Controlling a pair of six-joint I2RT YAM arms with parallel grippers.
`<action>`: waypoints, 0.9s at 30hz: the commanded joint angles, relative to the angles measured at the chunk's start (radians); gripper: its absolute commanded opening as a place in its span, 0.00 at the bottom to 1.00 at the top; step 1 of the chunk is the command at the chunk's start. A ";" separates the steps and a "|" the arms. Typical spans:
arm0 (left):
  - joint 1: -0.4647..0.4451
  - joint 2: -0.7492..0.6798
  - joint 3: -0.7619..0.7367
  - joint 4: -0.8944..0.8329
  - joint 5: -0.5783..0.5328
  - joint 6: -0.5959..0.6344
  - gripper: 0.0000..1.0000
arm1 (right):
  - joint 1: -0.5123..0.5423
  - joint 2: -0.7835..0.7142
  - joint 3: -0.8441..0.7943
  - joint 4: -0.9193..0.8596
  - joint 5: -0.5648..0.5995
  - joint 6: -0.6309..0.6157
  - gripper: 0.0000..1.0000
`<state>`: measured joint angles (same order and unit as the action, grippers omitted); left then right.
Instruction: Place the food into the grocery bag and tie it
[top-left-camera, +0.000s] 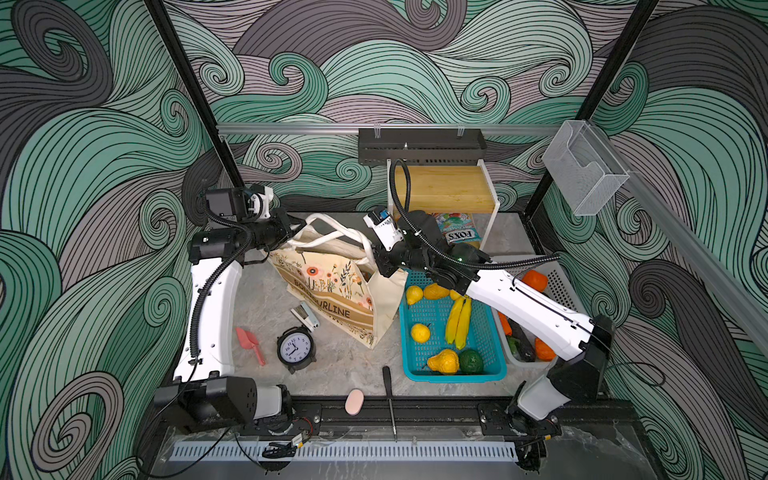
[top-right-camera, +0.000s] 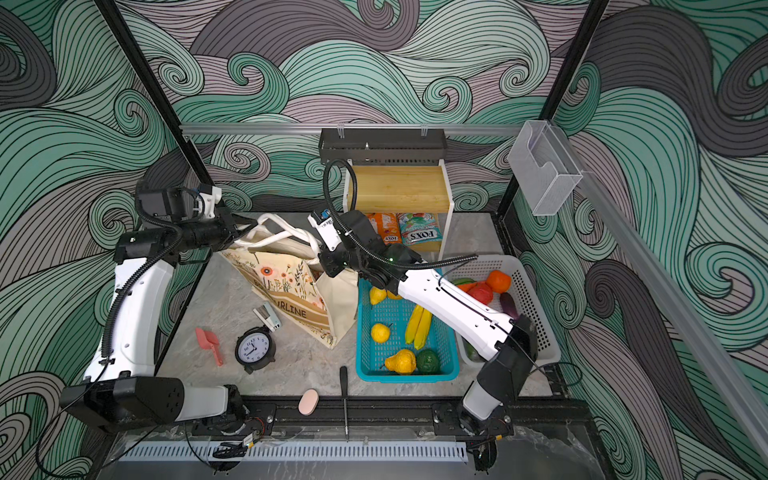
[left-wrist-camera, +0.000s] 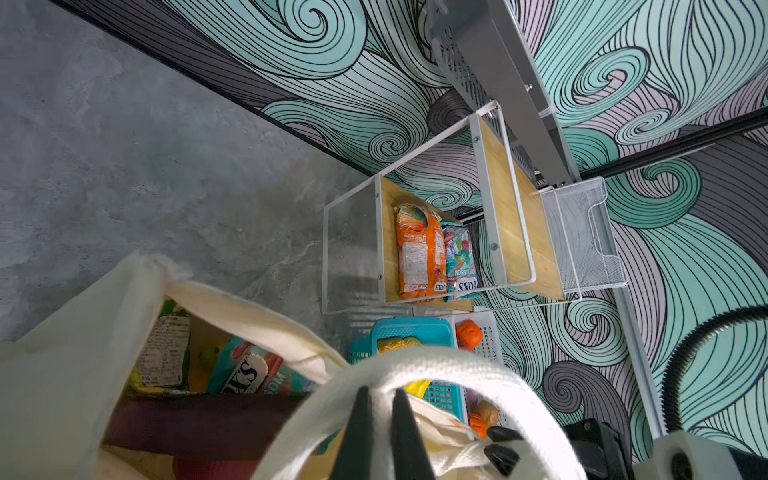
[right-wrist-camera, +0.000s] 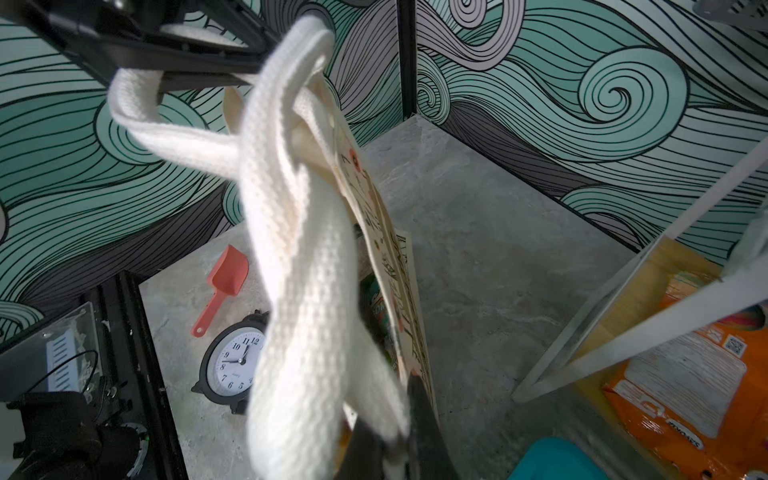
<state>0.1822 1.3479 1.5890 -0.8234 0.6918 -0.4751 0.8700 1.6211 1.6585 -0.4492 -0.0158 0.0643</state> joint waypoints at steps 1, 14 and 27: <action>0.062 0.022 0.052 0.049 -0.039 0.015 0.00 | -0.055 -0.014 0.010 -0.081 0.187 0.108 0.00; 0.136 0.147 0.141 0.105 -0.077 -0.053 0.00 | -0.188 -0.104 -0.139 -0.086 0.185 0.241 0.00; 0.191 0.199 0.234 0.116 -0.061 -0.084 0.00 | -0.258 -0.231 -0.316 -0.064 0.104 0.065 0.00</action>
<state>0.2333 1.5322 1.7283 -0.8886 0.8162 -0.5552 0.7383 1.4609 1.3777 -0.2680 -0.0971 0.1776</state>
